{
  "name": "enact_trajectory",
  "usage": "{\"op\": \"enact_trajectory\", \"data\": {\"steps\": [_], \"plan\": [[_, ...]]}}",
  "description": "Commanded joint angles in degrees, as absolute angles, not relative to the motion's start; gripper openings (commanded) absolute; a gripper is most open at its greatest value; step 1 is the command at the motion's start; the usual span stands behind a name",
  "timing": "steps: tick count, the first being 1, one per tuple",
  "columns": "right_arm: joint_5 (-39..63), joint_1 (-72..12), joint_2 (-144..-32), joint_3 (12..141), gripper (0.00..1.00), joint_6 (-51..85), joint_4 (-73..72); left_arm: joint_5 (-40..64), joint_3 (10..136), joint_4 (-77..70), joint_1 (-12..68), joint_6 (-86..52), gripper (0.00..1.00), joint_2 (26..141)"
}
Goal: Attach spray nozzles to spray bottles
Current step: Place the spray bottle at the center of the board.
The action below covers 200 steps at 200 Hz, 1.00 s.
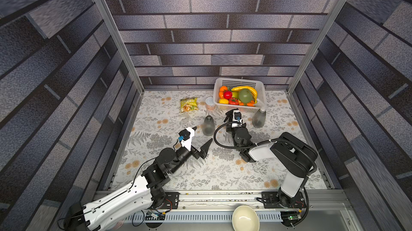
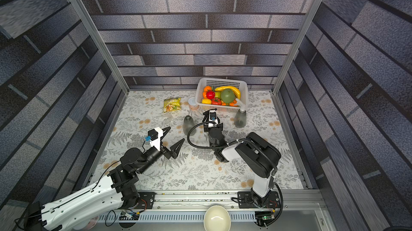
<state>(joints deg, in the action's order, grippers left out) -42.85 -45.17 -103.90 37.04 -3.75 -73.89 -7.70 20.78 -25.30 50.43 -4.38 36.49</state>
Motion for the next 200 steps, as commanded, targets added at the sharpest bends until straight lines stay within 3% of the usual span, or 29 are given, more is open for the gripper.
{"op": "enact_trajectory", "data": {"steps": [1,55,77,115,200], "plan": [[-44.92,-44.23,-106.41,38.61,0.06,-1.97,-79.17,-5.33,19.6,-28.18,49.06,-5.6,1.0,36.51],[-45.19,-44.03,-108.29,37.63,0.25,0.84,-79.07,-2.87,19.24,-28.26,46.42,-6.95,1.0,36.53],[-43.38,-44.03,-106.81,37.97,0.46,2.45,-74.07,-2.29,19.76,-27.76,46.06,-6.98,1.0,36.89],[-43.08,-44.03,-105.1,36.24,0.63,3.02,-72.43,-1.64,20.39,-27.38,45.92,-7.22,1.0,37.35],[-39.32,-44.03,-98.81,31.45,0.8,3.87,-68.69,-3.29,21.33,-25.56,45.8,-7.54,1.0,37.28]]}}
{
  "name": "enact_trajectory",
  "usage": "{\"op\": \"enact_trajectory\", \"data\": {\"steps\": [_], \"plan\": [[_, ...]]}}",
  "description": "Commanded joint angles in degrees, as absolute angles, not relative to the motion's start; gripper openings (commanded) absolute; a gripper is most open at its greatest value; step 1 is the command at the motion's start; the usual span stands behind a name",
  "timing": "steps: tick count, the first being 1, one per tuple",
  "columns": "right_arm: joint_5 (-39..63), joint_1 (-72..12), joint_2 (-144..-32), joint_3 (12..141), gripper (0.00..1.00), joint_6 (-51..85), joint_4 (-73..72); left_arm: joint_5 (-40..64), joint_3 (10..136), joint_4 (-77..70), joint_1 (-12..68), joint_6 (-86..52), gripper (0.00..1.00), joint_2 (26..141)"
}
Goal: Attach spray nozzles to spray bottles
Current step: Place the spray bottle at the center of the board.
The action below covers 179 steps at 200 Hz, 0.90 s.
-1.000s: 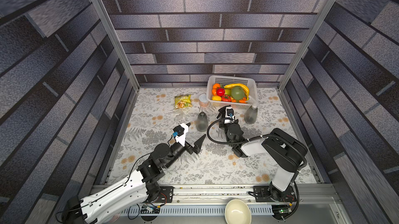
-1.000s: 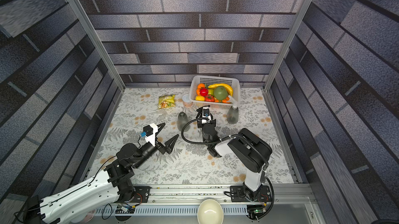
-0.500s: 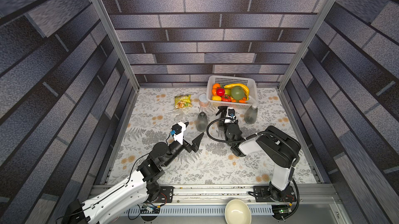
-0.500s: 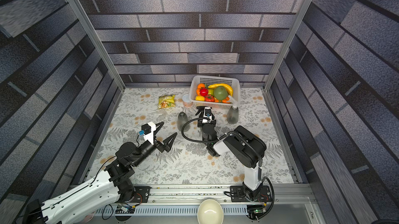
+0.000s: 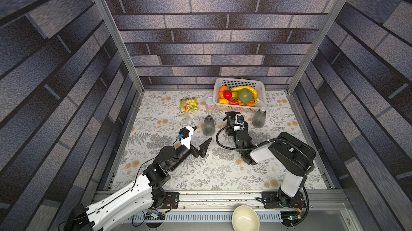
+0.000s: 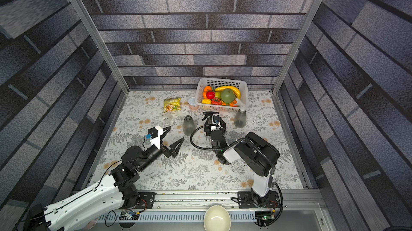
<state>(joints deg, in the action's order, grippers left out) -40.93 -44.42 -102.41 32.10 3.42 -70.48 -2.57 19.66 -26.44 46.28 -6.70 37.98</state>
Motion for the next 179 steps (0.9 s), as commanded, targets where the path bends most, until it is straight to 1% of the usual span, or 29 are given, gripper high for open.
{"op": "enact_trajectory", "data": {"steps": [1,45,85,121,137,149,158,170,179], "plan": [[-39.26,-44.03,-98.67,31.37,0.8,3.82,-68.62,-3.36,21.35,-25.53,45.8,-7.55,1.0,37.27],[-36.74,-44.11,-93.41,30.18,0.87,5.0,-63.32,-8.6,25.09,-19.33,45.62,-8.15,1.0,37.62],[-35.57,-44.11,-87.28,25.5,0.87,5.34,-60.31,-14.44,29.74,-10.2,43.97,-10.9,1.0,36.44],[-34.71,-44.09,-80.68,21.29,0.87,4.97,-56.62,-16.3,32.78,-0.74,39.56,-14.72,1.0,35.14],[-34.22,-44.19,-76.47,19.39,0.85,5.71,-53.09,-17.55,35.41,6.22,35.35,-17.46,0.98,35.35],[-34.36,-44.21,-71.51,17.8,0.84,6.92,-49.57,-15.83,38.57,13.66,29.98,-19.43,0.97,36.81],[-35.3,-44.38,-67.06,17.56,0.83,7.91,-43.8,-12.29,40.82,18.28,23.92,-21.3,0.95,38.59],[-36.11,-44.54,-60.34,17.68,0.8,10.19,-34.81,-4.97,43.4,23.57,14.7,-24.04,0.91,41.69],[-37.21,-44.65,-54.92,18.8,0.77,13.06,-26.58,1.03,44.89,25.82,7.14,-25.63,0.85,44.41]]}}
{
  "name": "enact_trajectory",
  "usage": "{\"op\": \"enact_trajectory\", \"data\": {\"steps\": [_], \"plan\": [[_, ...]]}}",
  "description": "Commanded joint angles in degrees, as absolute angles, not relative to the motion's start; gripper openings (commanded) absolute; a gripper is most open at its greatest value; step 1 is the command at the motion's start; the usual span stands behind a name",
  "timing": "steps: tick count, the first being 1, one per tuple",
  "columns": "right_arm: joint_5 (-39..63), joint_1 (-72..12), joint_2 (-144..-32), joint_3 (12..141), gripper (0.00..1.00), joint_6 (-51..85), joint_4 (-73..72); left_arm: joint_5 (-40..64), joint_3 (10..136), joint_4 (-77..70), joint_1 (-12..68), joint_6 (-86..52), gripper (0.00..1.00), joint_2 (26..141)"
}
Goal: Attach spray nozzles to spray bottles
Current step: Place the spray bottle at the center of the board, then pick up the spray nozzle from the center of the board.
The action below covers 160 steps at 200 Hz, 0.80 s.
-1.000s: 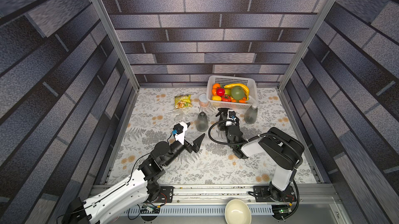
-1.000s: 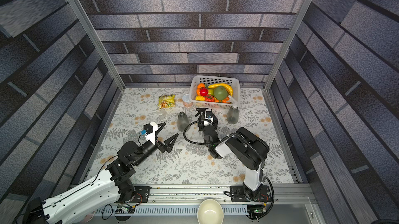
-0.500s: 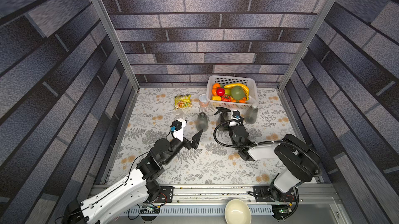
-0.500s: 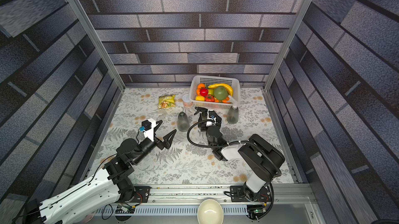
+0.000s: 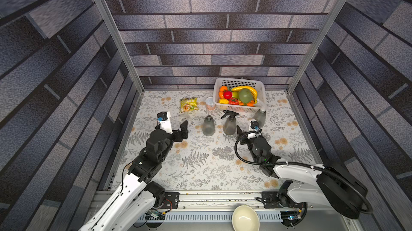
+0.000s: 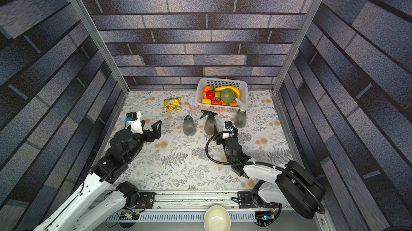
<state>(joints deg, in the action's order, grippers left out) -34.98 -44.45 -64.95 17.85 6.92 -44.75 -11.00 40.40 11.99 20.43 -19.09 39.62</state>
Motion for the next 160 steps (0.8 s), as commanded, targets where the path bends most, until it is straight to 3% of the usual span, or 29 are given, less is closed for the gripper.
{"op": "enact_trajectory", "data": {"steps": [1,19,36,53,68,101,160], "plan": [[-37.19,-44.65,-54.31,19.07,0.76,13.34,-25.73,1.66,45.08,26.14,6.34,-25.78,0.85,44.75],[-38.19,-44.65,-45.26,23.57,0.7,18.89,-5.5,10.48,47.9,28.93,-4.05,-25.62,0.8,51.52],[-35.53,-44.65,-40.26,28.52,0.59,21.19,7.3,10.27,51.54,32.15,-5.42,-21.57,0.78,58.99],[-32.0,-44.65,-39.91,34.91,0.58,21.08,17.42,8.43,55.13,35.09,-3.2,-16.74,0.79,65.96],[-27.73,-44.65,-41.27,40.31,0.65,19.83,23.49,8.27,57.95,37.9,-1.83,-13.15,0.8,71.8],[-19.37,-44.69,-41.81,44.71,0.7,19.41,26.57,11.33,60.41,39.48,-1.44,-8.89,0.85,82.62],[-17.25,-44.65,-40.17,43.44,0.68,20.26,23.78,12.48,67.43,39.25,-0.05,-5.24,0.76,97.46]]}}
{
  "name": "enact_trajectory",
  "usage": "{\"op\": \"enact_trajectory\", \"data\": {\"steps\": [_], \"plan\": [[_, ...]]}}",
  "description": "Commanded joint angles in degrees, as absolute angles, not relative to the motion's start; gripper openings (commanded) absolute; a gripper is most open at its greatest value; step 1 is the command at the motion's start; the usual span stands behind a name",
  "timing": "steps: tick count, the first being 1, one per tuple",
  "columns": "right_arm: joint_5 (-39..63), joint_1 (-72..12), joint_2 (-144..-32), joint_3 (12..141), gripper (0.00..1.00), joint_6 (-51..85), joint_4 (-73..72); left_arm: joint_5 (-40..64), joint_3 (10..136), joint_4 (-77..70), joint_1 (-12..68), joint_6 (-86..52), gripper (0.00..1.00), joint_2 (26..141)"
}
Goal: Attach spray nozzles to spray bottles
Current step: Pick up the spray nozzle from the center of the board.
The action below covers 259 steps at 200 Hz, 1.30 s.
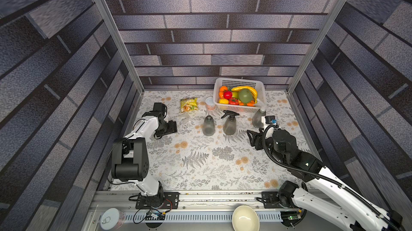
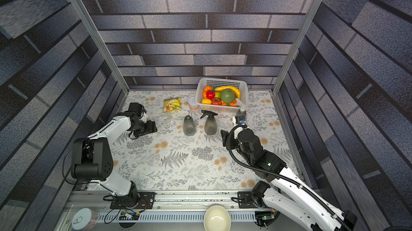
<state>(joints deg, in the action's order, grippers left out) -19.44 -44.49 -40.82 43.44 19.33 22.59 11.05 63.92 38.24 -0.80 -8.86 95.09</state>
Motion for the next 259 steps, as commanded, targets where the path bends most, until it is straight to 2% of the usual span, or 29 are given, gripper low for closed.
{"op": "enact_trajectory", "data": {"steps": [1,61,121,173,203,237,259], "plan": [[-17.24,-44.65,-40.17,43.43,0.68,20.28,23.75,12.48,67.55,39.23,-0.03,-5.17,0.76,97.64],[-17.48,-44.65,-38.92,42.49,0.62,20.56,23.74,9.41,71.58,41.08,4.04,-1.93,0.58,105.45],[-16.45,-44.65,-39.27,41.57,0.56,20.65,21.32,4.41,68.08,42.74,9.16,-1.55,0.35,101.74],[-15.14,-44.65,-38.94,40.81,0.52,21.07,20.24,3.56,65.36,42.26,9.59,-4.62,0.15,97.62],[-14.86,-44.65,-38.35,40.61,0.51,21.27,20.65,3.17,64.78,42.05,11.39,-5.91,0.07,94.65],[-14.85,-44.65,-37.69,41.03,0.51,21.18,20.96,3.09,63.2,42.6,12.3,-8.4,0.05,91.56],[-14.76,-44.67,-37.71,41.62,0.5,21.16,21.29,2.25,60.03,43.08,14.66,-13.12,0.05,85.61]]}}
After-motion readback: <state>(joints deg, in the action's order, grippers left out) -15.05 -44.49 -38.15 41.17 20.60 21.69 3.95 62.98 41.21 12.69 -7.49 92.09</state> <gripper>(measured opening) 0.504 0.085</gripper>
